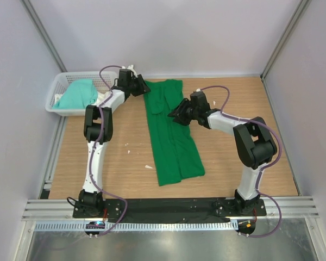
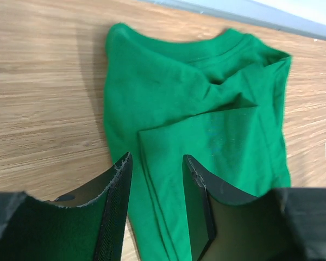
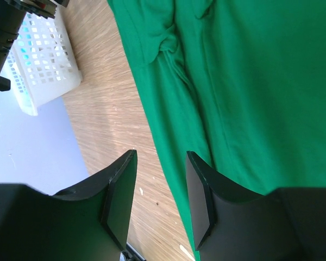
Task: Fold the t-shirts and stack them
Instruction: Fold the tshirt
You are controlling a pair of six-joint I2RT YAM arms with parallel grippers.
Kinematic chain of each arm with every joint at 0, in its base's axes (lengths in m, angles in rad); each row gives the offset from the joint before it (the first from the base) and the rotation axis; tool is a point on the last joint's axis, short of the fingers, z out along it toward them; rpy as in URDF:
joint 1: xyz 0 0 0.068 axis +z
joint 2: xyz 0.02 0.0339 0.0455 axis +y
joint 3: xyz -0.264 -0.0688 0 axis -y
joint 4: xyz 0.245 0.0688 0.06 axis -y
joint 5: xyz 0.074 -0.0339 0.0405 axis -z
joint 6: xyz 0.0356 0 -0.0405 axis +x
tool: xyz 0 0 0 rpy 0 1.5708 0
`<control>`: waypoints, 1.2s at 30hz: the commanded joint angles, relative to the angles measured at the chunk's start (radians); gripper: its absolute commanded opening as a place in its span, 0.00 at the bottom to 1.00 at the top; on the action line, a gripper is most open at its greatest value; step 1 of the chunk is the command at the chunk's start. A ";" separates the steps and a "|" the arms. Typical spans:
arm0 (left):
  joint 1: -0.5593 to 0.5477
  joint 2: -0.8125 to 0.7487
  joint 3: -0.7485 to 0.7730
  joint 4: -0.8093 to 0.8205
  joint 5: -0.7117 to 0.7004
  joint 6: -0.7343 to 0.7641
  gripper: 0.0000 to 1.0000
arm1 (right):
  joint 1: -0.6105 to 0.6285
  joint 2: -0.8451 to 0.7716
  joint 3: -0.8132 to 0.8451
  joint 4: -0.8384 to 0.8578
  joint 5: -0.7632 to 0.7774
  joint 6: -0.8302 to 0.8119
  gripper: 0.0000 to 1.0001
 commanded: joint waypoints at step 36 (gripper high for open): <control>0.008 0.093 0.061 0.100 0.041 -0.132 0.34 | 0.031 0.029 0.031 0.082 -0.048 0.002 0.42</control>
